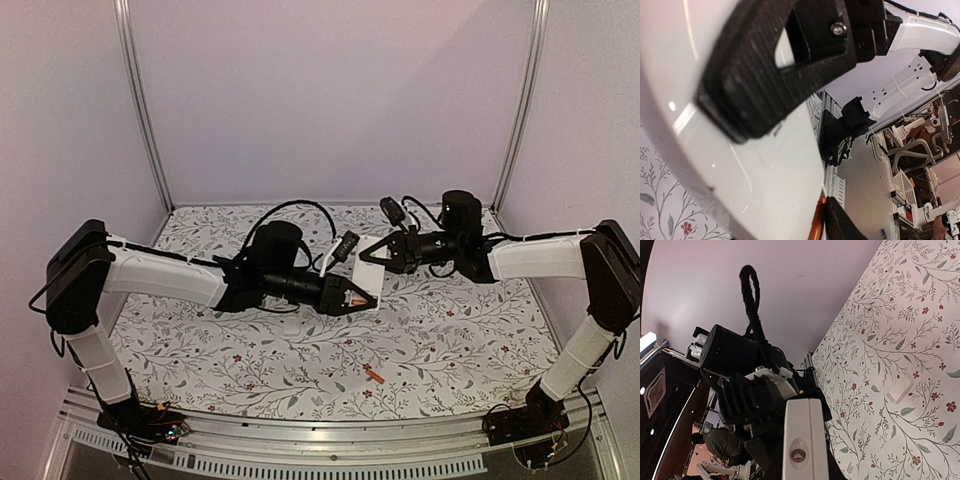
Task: Load the batteries into the remote control
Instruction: Load the battery into the battery compartment, then pick up the battery from the center of the board.
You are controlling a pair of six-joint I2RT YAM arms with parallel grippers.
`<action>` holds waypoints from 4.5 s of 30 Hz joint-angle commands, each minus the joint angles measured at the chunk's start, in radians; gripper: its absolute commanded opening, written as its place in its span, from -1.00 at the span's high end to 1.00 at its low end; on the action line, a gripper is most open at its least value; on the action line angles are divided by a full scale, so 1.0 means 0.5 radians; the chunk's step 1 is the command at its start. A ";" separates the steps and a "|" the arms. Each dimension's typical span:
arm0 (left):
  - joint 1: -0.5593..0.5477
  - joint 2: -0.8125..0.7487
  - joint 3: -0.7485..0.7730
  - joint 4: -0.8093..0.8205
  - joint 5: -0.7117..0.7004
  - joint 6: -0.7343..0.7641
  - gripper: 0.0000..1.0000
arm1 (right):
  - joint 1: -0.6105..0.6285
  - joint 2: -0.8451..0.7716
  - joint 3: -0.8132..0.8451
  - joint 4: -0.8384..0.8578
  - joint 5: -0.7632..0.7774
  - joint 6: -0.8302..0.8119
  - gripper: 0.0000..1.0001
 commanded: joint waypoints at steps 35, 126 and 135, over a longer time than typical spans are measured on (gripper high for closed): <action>0.064 -0.162 -0.101 -0.170 -0.229 0.060 0.00 | 0.037 -0.098 -0.008 -0.134 0.243 -0.142 1.00; -0.543 1.027 1.423 -2.502 -0.988 2.414 0.69 | -0.552 -0.619 -0.349 -0.910 0.514 -0.742 1.00; -0.441 0.657 0.978 -2.121 -1.071 1.885 1.00 | -0.552 -0.591 -0.334 -0.908 0.511 -0.742 1.00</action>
